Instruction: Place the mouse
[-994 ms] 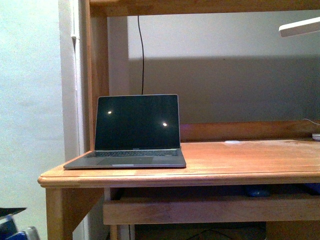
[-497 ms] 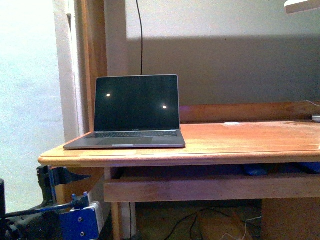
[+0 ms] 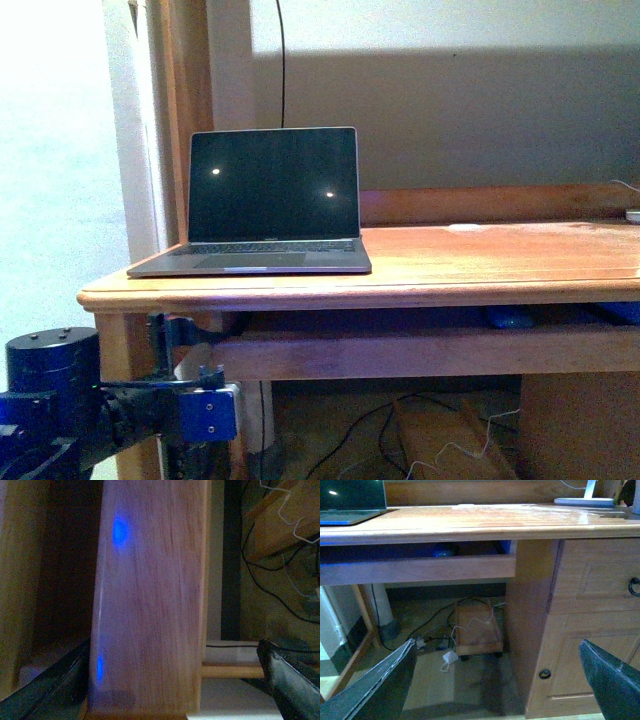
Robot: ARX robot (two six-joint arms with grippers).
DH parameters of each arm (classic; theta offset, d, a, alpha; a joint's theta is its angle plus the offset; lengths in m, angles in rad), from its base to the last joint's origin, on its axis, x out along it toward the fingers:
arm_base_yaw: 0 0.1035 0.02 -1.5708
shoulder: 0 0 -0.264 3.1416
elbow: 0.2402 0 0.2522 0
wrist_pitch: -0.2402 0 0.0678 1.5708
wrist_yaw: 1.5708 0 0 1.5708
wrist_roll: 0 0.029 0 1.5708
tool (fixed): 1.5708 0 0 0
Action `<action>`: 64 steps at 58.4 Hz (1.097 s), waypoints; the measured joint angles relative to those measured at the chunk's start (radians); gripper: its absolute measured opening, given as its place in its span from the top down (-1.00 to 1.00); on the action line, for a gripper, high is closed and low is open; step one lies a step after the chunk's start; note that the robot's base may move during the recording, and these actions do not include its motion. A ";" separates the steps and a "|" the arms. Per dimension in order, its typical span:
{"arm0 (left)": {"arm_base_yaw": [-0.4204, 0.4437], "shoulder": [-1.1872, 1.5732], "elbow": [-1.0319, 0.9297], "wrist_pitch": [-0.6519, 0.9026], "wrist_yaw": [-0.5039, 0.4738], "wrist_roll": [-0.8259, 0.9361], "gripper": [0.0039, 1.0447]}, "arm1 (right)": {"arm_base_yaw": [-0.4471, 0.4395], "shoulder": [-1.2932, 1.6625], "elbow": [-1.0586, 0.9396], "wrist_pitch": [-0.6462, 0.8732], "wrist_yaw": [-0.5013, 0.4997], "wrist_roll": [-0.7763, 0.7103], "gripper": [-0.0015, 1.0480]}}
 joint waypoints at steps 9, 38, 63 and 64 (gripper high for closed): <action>-0.026 0.047 0.082 -0.039 -0.006 0.008 -0.86 | 0.000 0.000 0.000 0.000 0.000 0.000 -0.86; -0.113 -0.160 0.008 -0.592 -0.201 -0.272 -0.86 | 0.000 0.000 0.000 0.000 0.001 0.000 -0.86; -0.161 -0.449 -0.294 -0.689 -0.057 -0.709 -0.86 | 0.000 0.000 0.000 0.000 0.001 0.000 -0.86; -0.164 -0.457 -0.301 -0.689 -0.050 -0.731 -0.86 | 0.000 0.000 0.000 0.000 0.000 0.000 -0.86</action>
